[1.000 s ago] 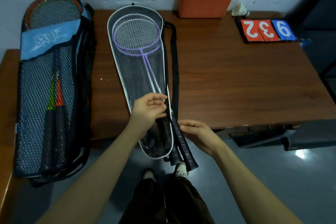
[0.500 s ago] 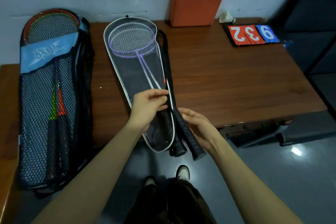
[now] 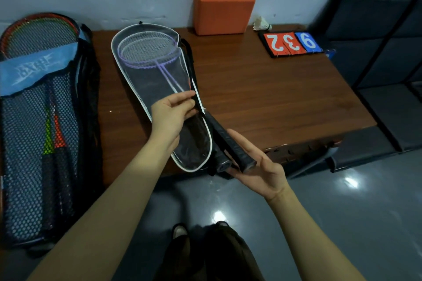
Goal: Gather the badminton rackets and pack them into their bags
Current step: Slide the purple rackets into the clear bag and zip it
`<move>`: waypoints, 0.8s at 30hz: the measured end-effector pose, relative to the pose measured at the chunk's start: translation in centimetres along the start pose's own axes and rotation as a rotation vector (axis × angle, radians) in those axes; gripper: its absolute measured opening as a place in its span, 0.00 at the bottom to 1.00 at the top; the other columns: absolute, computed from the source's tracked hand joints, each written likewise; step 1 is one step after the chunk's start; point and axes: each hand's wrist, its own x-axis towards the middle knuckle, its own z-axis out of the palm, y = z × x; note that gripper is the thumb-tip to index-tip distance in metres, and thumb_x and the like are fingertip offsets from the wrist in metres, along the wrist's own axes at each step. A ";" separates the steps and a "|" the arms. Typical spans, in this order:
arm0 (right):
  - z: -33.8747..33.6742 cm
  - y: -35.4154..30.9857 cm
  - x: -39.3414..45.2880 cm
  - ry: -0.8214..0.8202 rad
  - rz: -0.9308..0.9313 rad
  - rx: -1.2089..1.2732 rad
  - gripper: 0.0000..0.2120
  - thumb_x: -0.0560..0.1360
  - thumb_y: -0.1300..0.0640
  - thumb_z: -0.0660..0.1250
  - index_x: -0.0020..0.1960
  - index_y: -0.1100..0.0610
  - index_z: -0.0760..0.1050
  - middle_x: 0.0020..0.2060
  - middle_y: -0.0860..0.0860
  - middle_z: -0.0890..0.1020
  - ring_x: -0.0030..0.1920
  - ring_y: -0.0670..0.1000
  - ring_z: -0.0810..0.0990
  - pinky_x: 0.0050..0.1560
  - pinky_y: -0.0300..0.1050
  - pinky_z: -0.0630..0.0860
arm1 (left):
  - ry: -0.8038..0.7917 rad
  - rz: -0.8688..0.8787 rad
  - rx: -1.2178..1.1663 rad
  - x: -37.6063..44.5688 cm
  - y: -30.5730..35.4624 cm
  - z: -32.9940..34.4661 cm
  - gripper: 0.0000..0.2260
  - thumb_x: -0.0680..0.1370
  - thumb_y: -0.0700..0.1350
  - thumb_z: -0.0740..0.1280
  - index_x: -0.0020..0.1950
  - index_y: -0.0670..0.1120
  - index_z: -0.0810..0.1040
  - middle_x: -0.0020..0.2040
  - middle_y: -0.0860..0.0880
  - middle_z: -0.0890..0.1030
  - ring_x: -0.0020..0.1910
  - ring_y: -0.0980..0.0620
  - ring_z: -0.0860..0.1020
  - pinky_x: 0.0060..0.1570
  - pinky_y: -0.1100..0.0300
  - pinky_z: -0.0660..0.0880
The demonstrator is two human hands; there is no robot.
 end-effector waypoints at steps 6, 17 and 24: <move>1.4 -1.0 0.4 -0.051 -0.049 0.004 0.39 0.65 0.59 0.76 0.71 0.63 0.63 0.65 0.59 0.73 0.62 0.54 0.75 0.58 0.45 0.74 | -0.017 0.085 0.254 -0.9 0.5 0.4 0.07 0.75 0.36 0.67 0.50 0.43 0.81 0.47 0.44 0.82 0.42 0.52 0.80 0.41 0.64 0.76; 1.5 -1.1 1.5 0.109 -0.074 -0.119 0.37 0.58 0.55 0.81 0.63 0.62 0.73 0.54 0.59 0.81 0.52 0.54 0.81 0.53 0.45 0.77 | -0.053 0.257 0.958 -6.3 2.0 0.2 0.14 0.72 0.42 0.70 0.56 0.51 0.78 0.34 0.53 0.76 0.33 0.57 0.74 0.38 0.66 0.70; 2.9 -2.4 1.7 0.154 0.010 -0.241 0.25 0.61 0.66 0.75 0.58 0.59 0.76 0.44 0.55 0.83 0.45 0.51 0.82 0.47 0.43 0.79 | 0.018 0.153 0.552 -6.8 2.4 0.3 0.12 0.69 0.37 0.73 0.50 0.49 0.81 0.41 0.44 0.80 0.40 0.51 0.80 0.48 0.56 0.79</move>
